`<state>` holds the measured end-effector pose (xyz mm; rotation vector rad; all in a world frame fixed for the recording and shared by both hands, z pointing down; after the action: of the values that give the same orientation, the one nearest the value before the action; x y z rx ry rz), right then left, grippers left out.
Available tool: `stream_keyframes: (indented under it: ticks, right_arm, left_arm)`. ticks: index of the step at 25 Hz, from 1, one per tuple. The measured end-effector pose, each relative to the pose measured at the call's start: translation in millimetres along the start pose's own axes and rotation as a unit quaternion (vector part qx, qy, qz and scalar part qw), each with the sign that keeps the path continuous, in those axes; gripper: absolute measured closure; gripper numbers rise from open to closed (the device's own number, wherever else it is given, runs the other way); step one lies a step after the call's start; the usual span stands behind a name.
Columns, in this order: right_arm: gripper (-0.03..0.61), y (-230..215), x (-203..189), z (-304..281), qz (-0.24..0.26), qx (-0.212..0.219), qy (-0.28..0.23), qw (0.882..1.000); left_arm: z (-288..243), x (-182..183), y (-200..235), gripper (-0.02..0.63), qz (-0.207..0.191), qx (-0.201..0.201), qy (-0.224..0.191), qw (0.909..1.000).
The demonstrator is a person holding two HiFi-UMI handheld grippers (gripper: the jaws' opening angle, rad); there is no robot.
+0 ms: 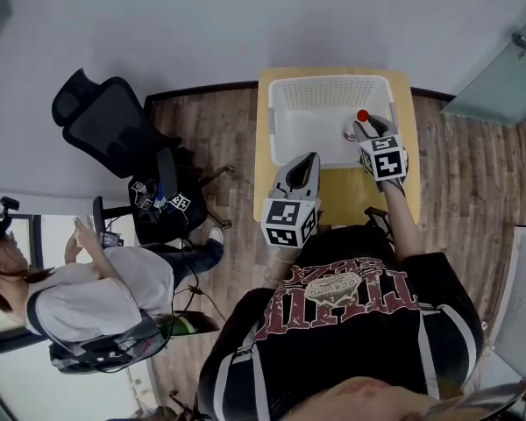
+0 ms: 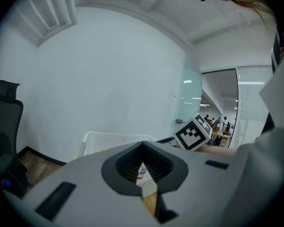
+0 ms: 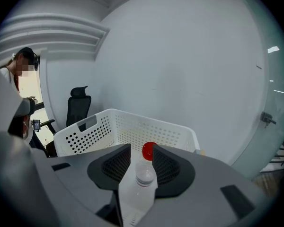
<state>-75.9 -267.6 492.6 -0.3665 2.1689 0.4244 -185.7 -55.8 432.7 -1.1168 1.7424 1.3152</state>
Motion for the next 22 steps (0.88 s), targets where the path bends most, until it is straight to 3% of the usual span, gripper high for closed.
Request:
stream_keyframes:
  ticks: [13, 22]
  right_arm:
    - [0.408, -9, -8, -14, 0.007, -0.020, 0.020, 1.000]
    - [0.400, -14, -12, -32, 0.001, 0.003, 0.053, 0.999]
  left_arm:
    - [7, -6, 7, 0.581, 0.007, 0.014, -0.001, 0.9999]
    - [7, -5, 9, 0.581, 0.008, 0.015, -0.001, 0.9999]
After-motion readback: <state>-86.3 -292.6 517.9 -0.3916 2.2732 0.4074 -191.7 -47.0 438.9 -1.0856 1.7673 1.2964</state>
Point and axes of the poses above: the fingertips, and each gripper's own axes: z backward along the fingers, y to its left, x out of its top, the point moved 10 cm from there along z, backward along the fingers, and after that the axes turned 9 degrees about z, right-handed, at the moved point
